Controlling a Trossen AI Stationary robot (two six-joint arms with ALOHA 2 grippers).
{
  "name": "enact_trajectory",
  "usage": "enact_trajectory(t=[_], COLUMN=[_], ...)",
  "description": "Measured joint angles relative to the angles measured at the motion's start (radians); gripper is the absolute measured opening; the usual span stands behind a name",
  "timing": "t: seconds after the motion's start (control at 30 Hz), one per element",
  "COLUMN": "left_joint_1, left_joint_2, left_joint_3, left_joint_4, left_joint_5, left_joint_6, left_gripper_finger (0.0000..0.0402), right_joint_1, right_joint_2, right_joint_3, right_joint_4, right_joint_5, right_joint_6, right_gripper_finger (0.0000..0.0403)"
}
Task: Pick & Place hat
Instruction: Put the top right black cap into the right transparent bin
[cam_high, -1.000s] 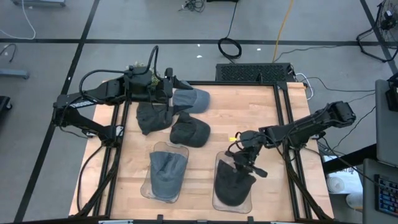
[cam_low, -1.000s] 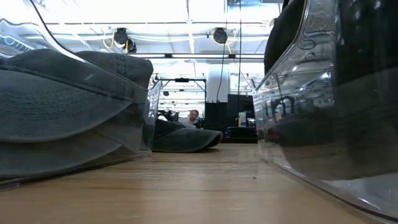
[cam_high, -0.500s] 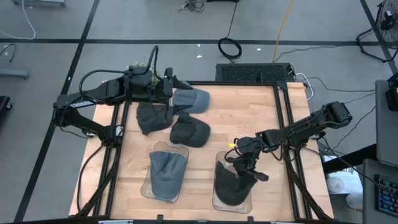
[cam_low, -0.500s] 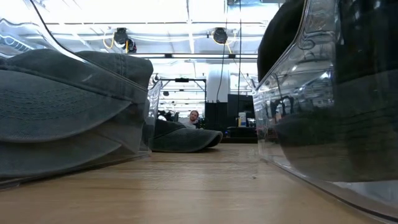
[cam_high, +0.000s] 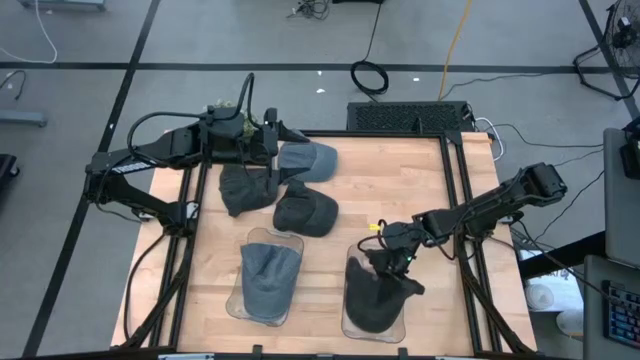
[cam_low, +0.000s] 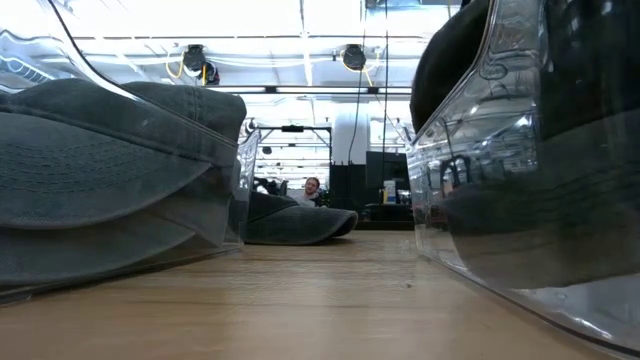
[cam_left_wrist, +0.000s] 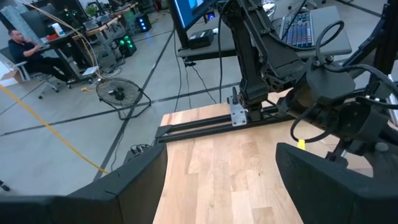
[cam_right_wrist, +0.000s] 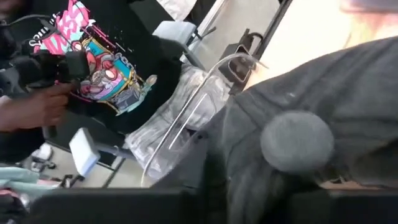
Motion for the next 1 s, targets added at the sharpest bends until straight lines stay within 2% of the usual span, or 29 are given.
enact_trajectory(t=[0.23,0.4,0.57,0.83,0.93,1.0], left_joint_1=[0.000,0.000,0.000,0.000,0.000,0.000], left_joint_2=[0.000,0.000,0.000,0.000,0.000,0.000], left_joint_3=[0.000,0.000,0.000,0.000,0.000,0.000], left_joint_4=[-0.001,-0.002,-0.010,-0.018,-0.018,-0.019], left_joint_5=[0.000,0.000,0.000,0.000,0.000,0.000], left_joint_6=[-0.006,-0.006,-0.006,-0.007,-0.007,-0.006], left_gripper_finger=[0.0306,0.0306,0.0306,0.0306,0.0306,0.0306], right_joint_1=[-0.013,-0.041,-0.079,-0.102,-0.102,-0.099], right_joint_2=[0.000,0.000,0.000,0.000,0.000,0.000], right_joint_3=[0.000,0.000,0.000,0.000,-0.001,-0.001], right_joint_4=[0.000,-0.010,-0.060,-0.157,-0.142,-0.111], right_joint_5=[-0.009,-0.047,-0.066,-0.082,-0.078,-0.061], right_joint_6=[0.123,0.228,0.310,0.308,0.260,0.299], right_gripper_finger=[0.0179,0.0228,0.0246,0.0247,0.0247,0.0247])
